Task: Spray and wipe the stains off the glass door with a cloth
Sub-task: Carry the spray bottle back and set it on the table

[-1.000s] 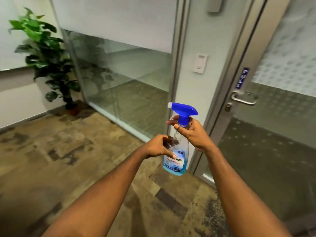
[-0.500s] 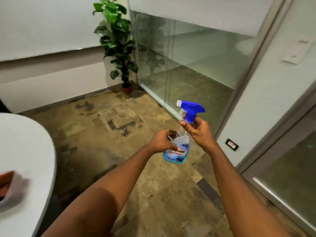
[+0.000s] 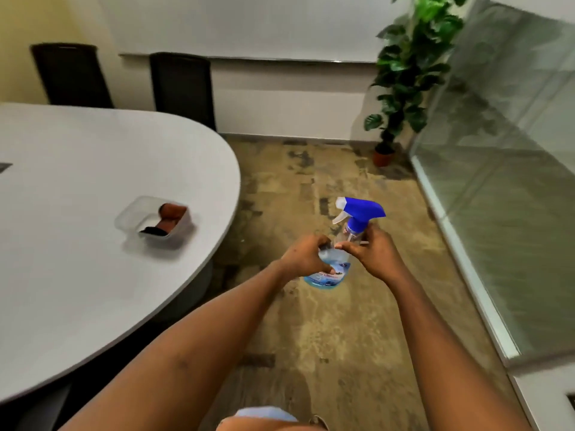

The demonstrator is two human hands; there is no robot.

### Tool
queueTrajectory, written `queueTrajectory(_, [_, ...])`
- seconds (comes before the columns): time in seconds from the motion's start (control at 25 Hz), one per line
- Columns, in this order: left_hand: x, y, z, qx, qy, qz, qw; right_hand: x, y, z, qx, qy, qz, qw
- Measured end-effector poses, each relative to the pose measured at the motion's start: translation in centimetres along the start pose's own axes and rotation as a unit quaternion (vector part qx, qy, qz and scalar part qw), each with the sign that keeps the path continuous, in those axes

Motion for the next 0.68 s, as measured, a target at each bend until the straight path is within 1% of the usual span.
queueTrajectory(0.16, [-1.8,-5.0,-3.5,0.006,0.076,-0.076,0.994,3.5,-3.5,5.6,-0.012,-0.079,-0.044,0.996])
queueTrajectory(0.36, [-6.2,-12.4,-8.7,-0.010,0.177,-0.182,0.967,6.6,-8.2,14.5,-0.033,-0.187,-0.092,0.978])
queueTrajectory(0.52, [-10.4,-18.5,-12.5,-0.038,0.247,-0.261,0.933,8.4,-10.8,22.2,-0.062,-0.254,-0.138,0.955])
queueTrajectory(0.6, [-12.8,-22.2,-14.5,-0.051,0.280,-0.305,0.909,9.8,-11.3,26.7,-0.095,-0.277,-0.133,0.947])
queueTrajectory(0.68, [-15.3,-25.7,-16.4,-0.056,0.308,-0.341,0.886,11.4,-11.3,30.8,-0.133,-0.283,-0.118,0.943])
Point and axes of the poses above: each hand's wrist, its own x-axis towards the middle knuckle, its own z-axis out of the palm, y = z × x, the point moved 6 cm from there along x, towards the middle knuckle, and after that the axes turned 3 degrees about z, right-handed, at the moved point
